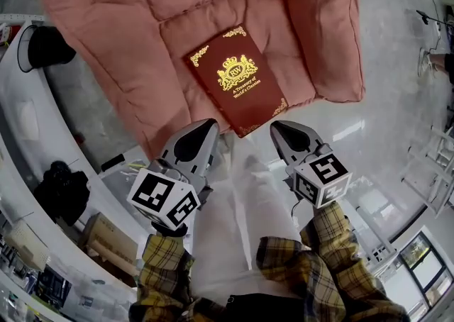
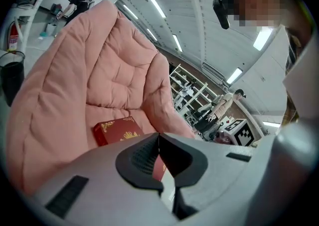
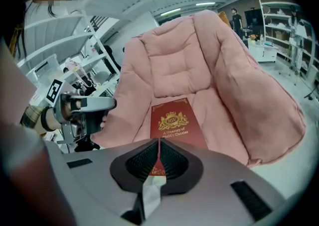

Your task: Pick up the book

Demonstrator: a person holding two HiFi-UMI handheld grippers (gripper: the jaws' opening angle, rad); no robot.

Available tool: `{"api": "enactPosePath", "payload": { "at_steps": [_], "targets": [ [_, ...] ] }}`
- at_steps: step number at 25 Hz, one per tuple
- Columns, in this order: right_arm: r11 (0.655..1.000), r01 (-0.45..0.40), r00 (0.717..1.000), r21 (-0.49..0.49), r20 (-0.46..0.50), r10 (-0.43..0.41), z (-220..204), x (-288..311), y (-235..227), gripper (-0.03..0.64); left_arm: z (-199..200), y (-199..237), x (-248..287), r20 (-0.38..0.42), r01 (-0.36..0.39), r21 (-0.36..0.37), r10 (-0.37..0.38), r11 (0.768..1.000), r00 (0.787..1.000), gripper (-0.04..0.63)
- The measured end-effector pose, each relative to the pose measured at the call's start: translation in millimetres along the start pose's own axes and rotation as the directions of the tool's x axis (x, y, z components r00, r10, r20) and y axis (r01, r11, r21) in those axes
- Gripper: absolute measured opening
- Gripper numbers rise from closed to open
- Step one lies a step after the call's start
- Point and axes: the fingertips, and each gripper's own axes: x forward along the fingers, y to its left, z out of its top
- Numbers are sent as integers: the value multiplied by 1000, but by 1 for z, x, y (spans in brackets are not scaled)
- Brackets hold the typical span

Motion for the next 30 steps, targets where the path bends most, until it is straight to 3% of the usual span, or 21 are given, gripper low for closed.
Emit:
{"api": "enactPosePath", "payload": {
  "at_steps": [5,9,15,19,24,30],
  "targets": [
    [991,-52,999,119,8,51,-29,18,-10,21,-21,6,19,-34,14,-5,-14,1000,999,5],
    [949,-104,994,299,60,90,-47,26,-22,26,-35,2,31,-66,36,-4,-37,999,997,5],
    [833,-177,984,524,100,146,-77,35,-34,163,-46,-6,37,-91,61,-6,-61,998,994,5],
    [723,-228,973,652,135,185,-96,48,-45,269,-52,-8,42,-109,73,3,-72,997,991,5],
    [616,-287,956,733,178,233,-113,70,-50,312,-60,-7,47,-133,79,16,-77,997,988,5],
    [534,-328,939,779,208,273,-119,91,-54,342,-62,-5,51,-147,85,23,-81,996,986,5]
  ]
}}
